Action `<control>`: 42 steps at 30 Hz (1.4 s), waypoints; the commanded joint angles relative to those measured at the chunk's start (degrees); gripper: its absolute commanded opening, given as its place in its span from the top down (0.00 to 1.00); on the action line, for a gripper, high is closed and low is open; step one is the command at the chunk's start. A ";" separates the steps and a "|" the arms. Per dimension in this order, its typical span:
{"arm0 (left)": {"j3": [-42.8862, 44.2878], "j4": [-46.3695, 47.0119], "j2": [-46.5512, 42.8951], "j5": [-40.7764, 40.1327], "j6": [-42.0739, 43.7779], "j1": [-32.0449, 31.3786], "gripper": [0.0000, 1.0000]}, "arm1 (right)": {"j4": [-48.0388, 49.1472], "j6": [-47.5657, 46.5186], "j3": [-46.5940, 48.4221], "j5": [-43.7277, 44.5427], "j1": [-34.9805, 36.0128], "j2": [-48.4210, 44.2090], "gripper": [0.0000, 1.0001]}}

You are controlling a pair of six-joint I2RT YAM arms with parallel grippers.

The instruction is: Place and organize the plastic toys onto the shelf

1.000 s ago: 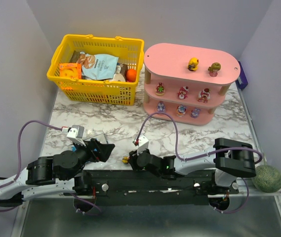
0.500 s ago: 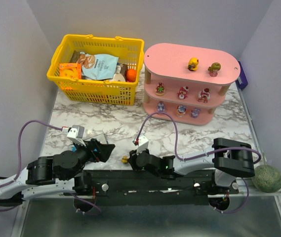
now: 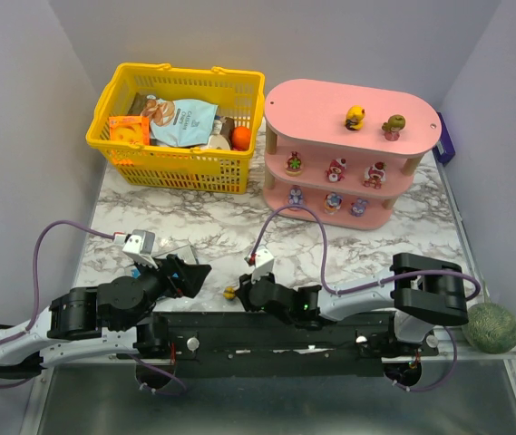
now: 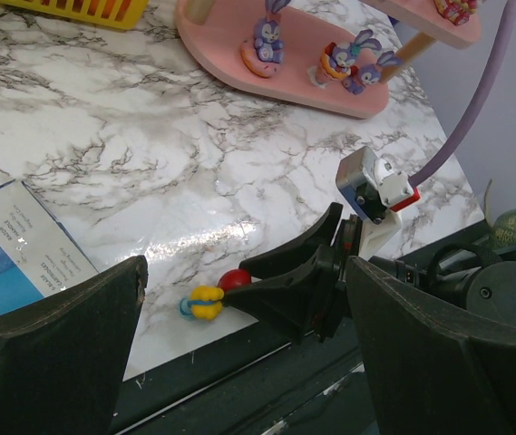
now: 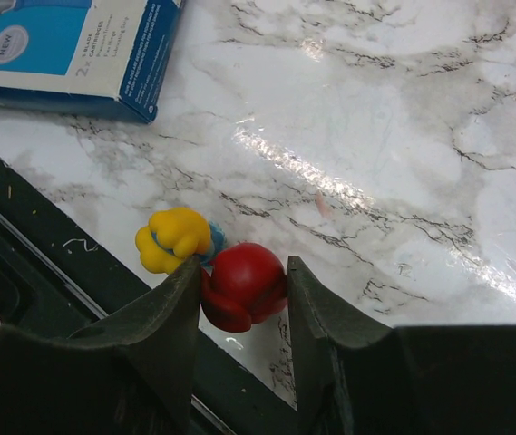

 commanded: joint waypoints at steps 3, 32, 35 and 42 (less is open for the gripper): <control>0.31 0.10 -0.36 -0.66 -0.60 -0.80 0.01 | -3.13 -0.28 -0.52 5.32 0.33 -2.18 0.69; 0.48 -0.07 -0.36 -0.93 -0.69 -0.89 0.01 | -33.98 -15.04 19.06 5.85 -15.05 -31.80 0.71; 0.48 0.01 -0.36 -0.93 -0.78 -0.89 0.01 | -36.97 -18.29 25.46 6.46 -17.15 -31.90 0.71; 0.57 0.01 -0.36 -0.93 -0.78 -0.89 0.01 | -40.13 -24.71 37.86 3.74 -22.77 -29.18 0.70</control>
